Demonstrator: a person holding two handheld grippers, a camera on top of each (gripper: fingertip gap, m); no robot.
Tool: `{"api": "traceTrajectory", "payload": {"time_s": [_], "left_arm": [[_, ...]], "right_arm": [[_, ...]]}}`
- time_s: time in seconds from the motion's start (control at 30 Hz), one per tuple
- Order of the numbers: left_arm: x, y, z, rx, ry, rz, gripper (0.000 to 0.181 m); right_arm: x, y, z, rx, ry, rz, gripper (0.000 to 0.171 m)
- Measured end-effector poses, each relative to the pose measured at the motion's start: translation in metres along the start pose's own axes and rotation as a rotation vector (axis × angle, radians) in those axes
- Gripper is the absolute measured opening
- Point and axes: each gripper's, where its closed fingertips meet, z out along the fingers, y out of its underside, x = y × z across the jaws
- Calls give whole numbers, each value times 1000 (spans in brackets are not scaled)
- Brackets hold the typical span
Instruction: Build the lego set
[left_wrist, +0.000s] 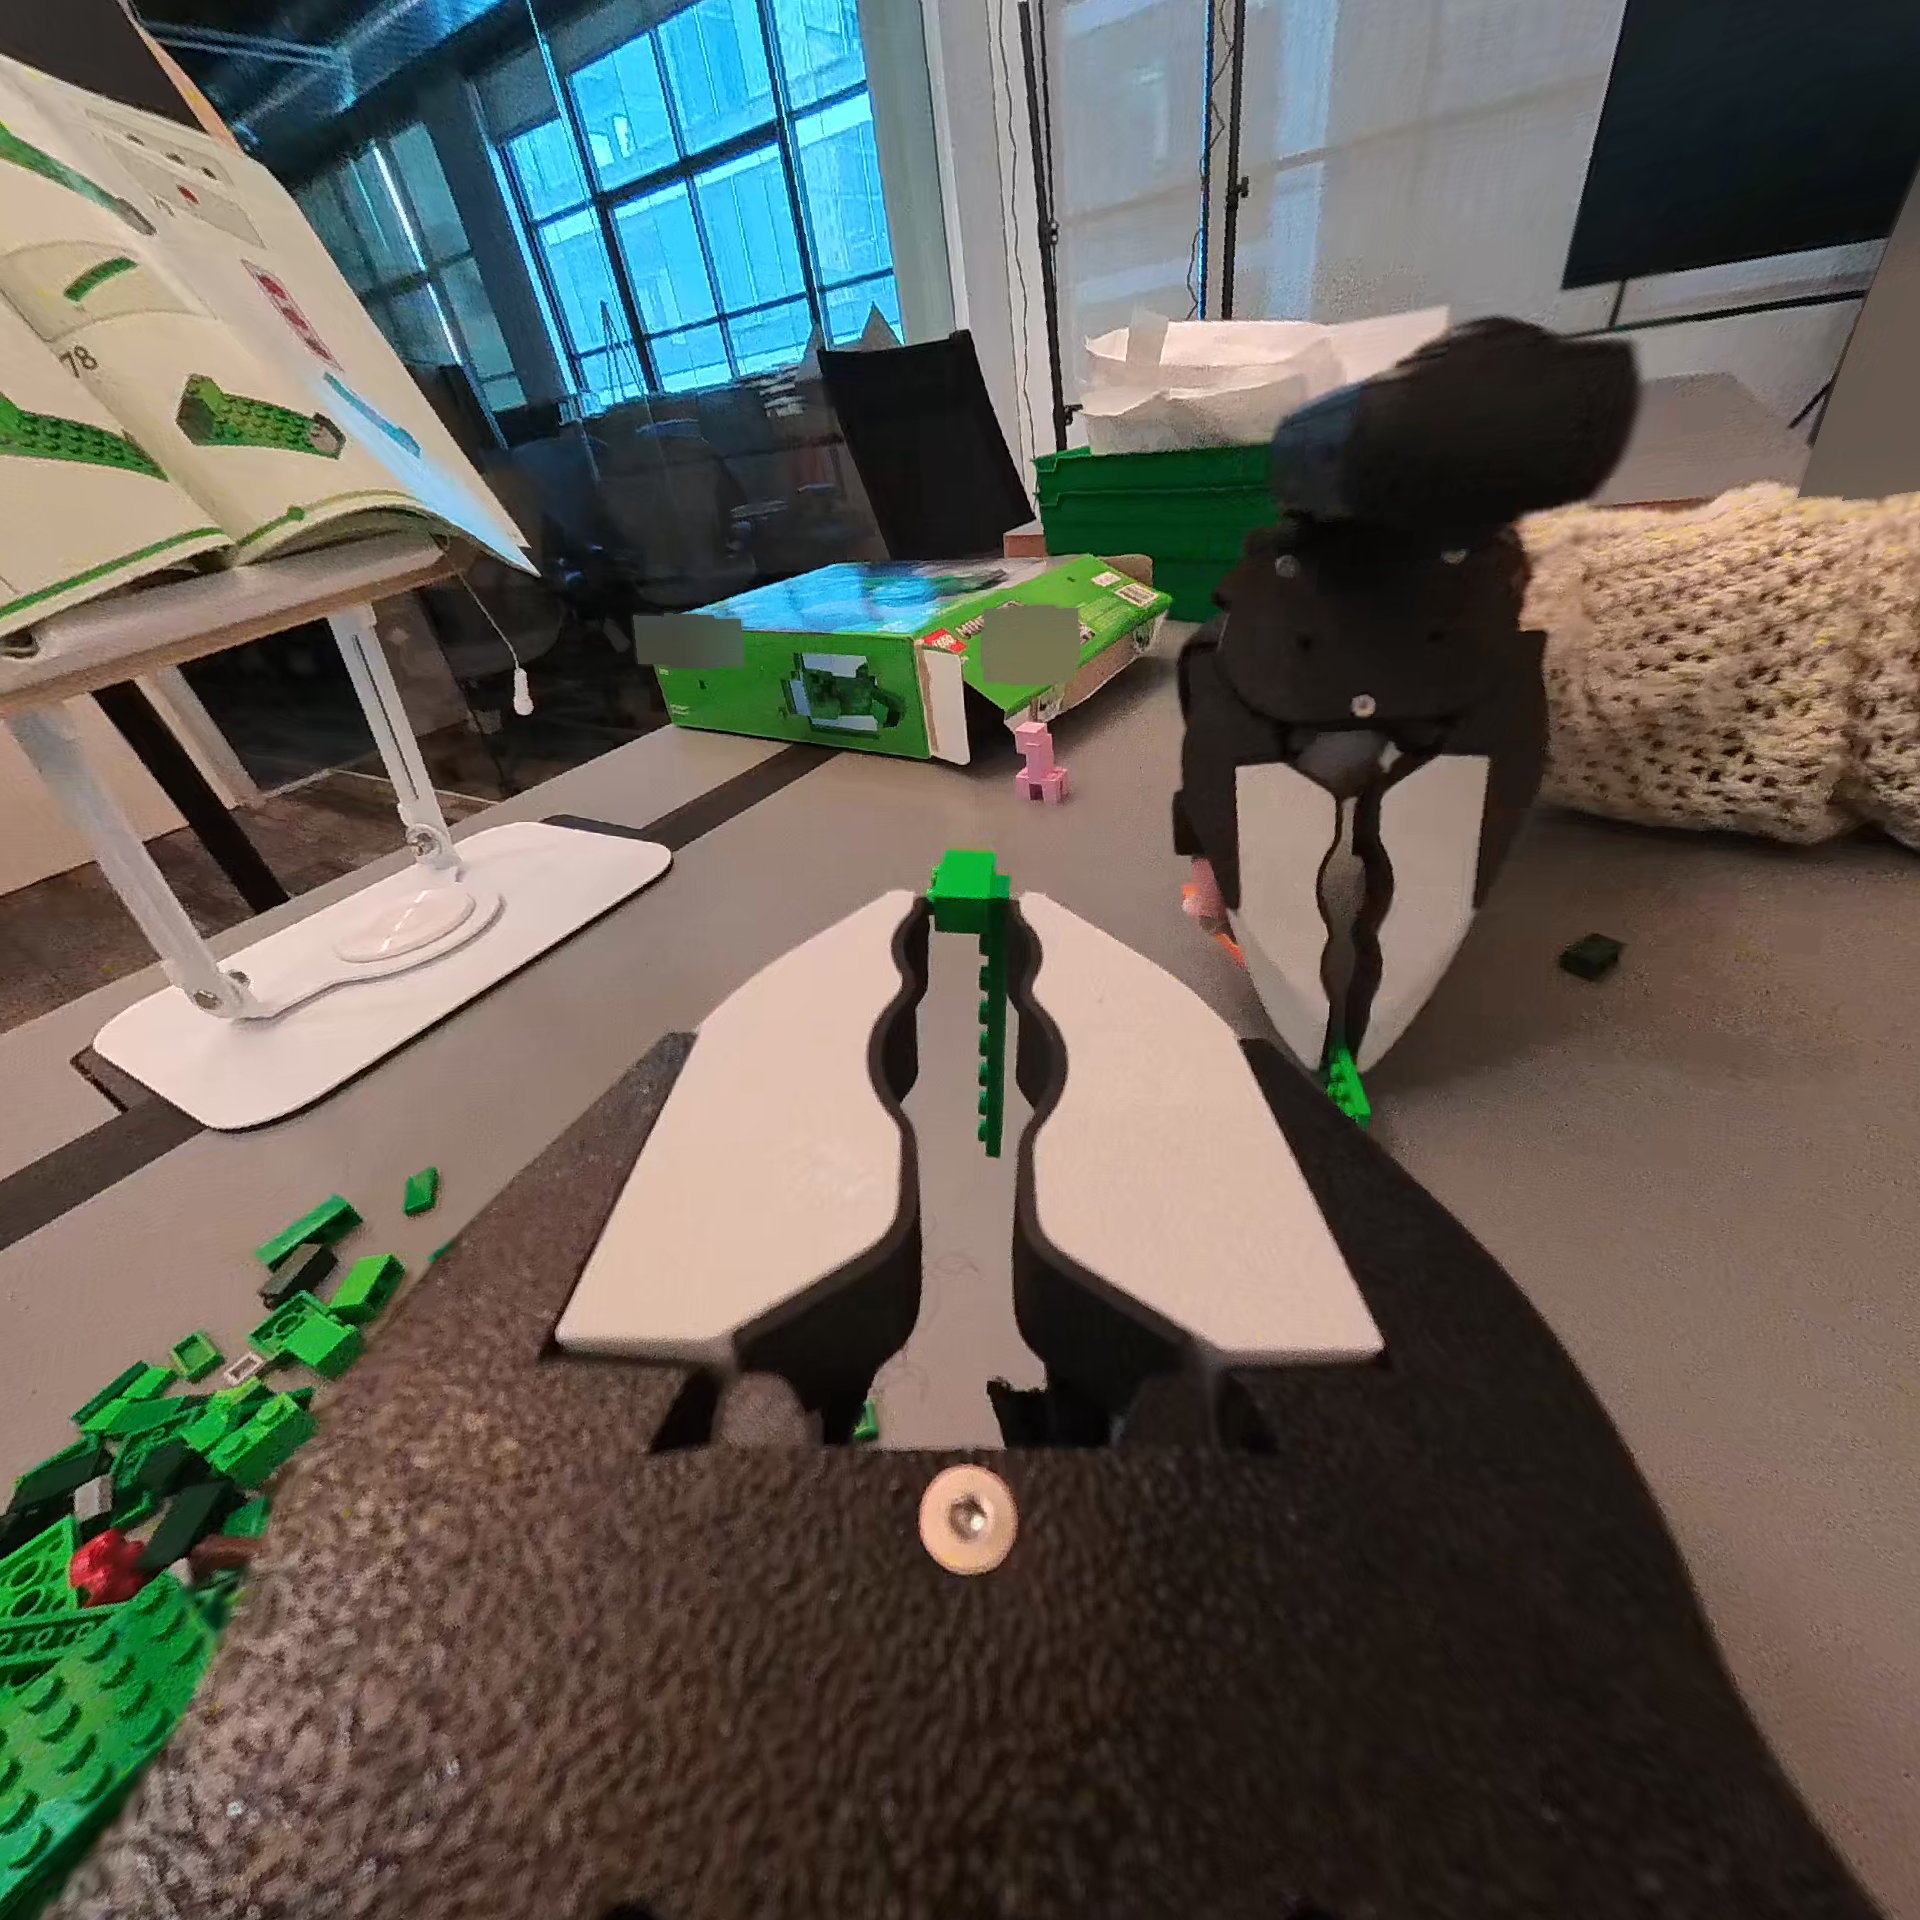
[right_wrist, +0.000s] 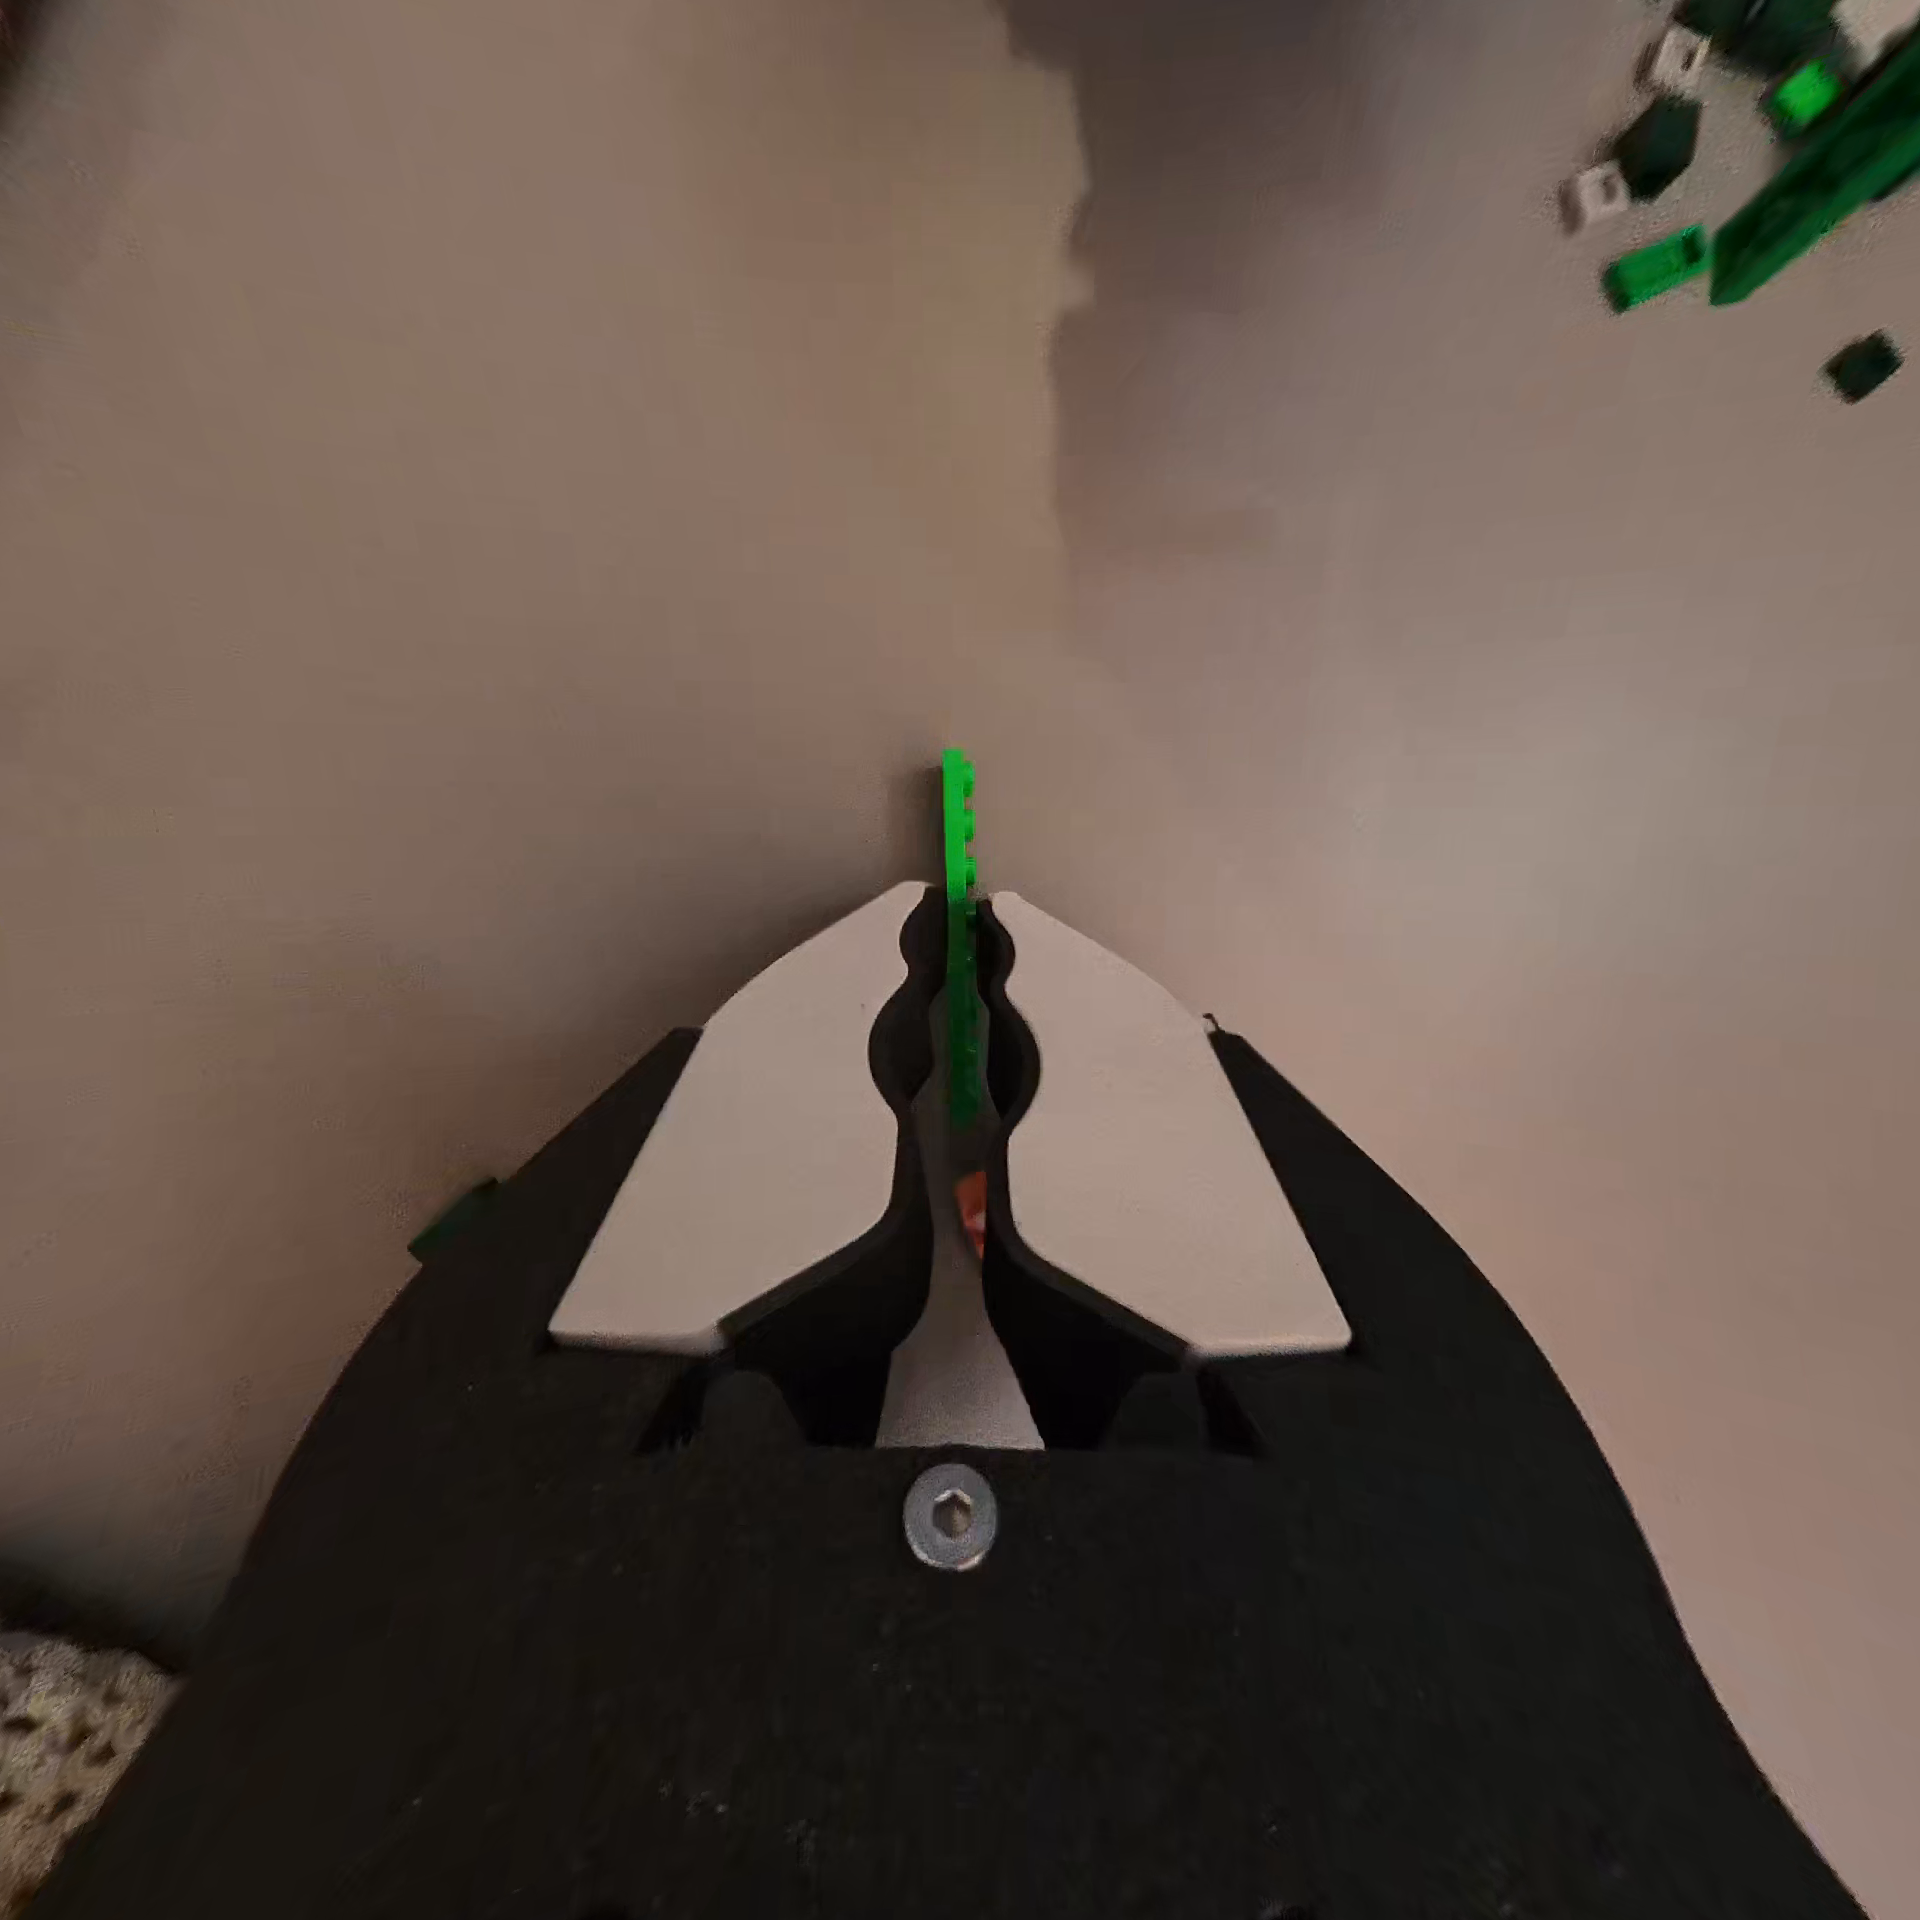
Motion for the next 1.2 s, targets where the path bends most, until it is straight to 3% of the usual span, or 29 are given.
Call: {"api": "traceTrajectory", "payload": {"time_s": [0.2, 0.4, 0.5, 0.6, 0.7, 0.77, 1.03, 1.2], "left_arm": [[-3, 3, 0, -6, -7, -21, 13], [-16, 1, -8, 20, -45, -49, 13], [-23, 4, -11, 15, -61, -59, 13], [-29, 2, -14, 33, -84, -69, 13], [-32, -4, -18, 63, -94, -83, 13], [-32, -6, -18, 76, -88, -95, 13], [-19, -8, -13, 79, -38, -81, 13], [35, -12, -11, 72, 287, -21, 13]], "right_arm": [[-9, -12, -9, -133, 36, -11, 22], [-4, -18, 7, -352, 66, 3, 21], [-2, -12, 14, -409, 47, 38, 5], [-4, -37, 8, -202, 34, 45, 5], [-13, -88, -17, 325, 16, 34, 4], [-18, -95, -31, 559, 17, 53, 4], [-34, -63, -15, 644, 125, 68, 4], [-12, -77, -55, 867, 341, 73, 5]]}}
